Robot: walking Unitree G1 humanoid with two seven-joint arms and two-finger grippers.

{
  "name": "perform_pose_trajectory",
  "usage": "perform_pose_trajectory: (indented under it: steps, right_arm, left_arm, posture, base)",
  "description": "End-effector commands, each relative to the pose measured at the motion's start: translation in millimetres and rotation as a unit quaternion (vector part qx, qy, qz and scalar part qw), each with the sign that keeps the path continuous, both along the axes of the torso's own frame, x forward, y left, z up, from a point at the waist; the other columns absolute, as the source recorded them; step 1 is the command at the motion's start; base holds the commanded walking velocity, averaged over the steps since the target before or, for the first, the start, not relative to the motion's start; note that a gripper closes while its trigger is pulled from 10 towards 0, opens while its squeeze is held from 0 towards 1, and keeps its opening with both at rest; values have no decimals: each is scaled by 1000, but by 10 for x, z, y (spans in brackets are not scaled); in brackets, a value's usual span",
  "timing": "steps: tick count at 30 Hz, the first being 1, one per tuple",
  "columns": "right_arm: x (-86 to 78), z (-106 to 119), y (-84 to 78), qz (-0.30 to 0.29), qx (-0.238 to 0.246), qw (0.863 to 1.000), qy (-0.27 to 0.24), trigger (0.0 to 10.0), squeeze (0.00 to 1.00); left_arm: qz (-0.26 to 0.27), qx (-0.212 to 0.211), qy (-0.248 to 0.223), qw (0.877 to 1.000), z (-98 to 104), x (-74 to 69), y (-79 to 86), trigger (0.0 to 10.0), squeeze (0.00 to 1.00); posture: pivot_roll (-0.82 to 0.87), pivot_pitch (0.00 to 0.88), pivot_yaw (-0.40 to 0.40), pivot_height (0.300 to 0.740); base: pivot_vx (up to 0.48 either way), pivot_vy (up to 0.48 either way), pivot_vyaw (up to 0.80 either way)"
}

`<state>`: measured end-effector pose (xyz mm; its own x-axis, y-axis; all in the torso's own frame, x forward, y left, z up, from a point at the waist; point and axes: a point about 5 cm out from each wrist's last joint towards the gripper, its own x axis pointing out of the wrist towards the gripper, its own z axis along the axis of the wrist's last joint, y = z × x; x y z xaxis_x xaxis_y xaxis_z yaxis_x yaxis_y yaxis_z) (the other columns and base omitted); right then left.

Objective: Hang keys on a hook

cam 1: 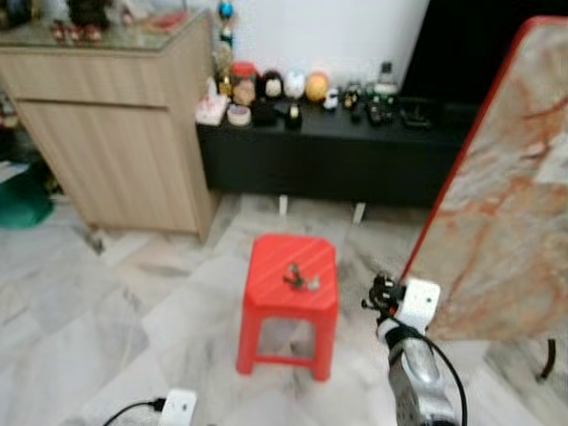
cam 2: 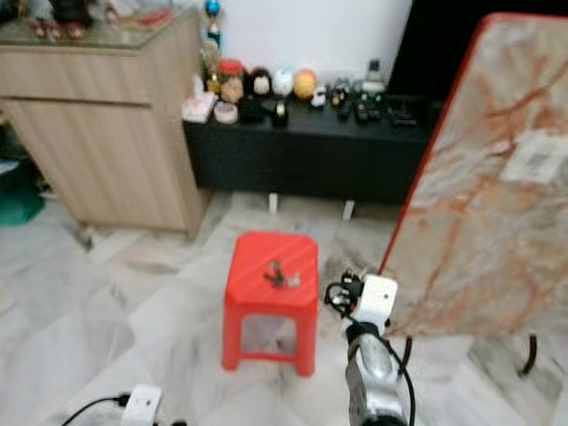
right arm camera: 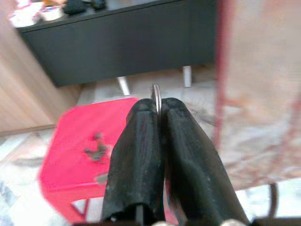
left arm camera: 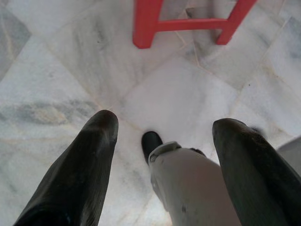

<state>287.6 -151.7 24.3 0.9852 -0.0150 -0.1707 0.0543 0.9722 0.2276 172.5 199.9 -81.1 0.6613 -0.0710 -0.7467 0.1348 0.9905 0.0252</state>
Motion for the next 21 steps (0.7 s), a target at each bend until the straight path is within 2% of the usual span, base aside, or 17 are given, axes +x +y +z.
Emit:
perform_pose_trajectory:
  steps: [1,13,21]
  right_arm:
    - [19,41,-90,-14,-4,1000,-9,10000,0]
    - [31,56,-118,-20,-8,1000,-12,10000,0]
    - [77,124,-170,-44,-18,999,-23,10000,0]
  left_arm:
    - [-10,-5,4,1000,-17,-15,-65,10000,0]
    - [-8,-3,7,1000,-24,-32,-53,10000,0]
    - [1,-2,9,1000,-25,-35,-38,10000,0]
  posture:
    - [14,17,-26,740]
    - [13,20,-27,740]
    - [12,17,-28,740]
  base:
    - [0,-401,0]
    - [0,-399,0]
    - [0,0,0]
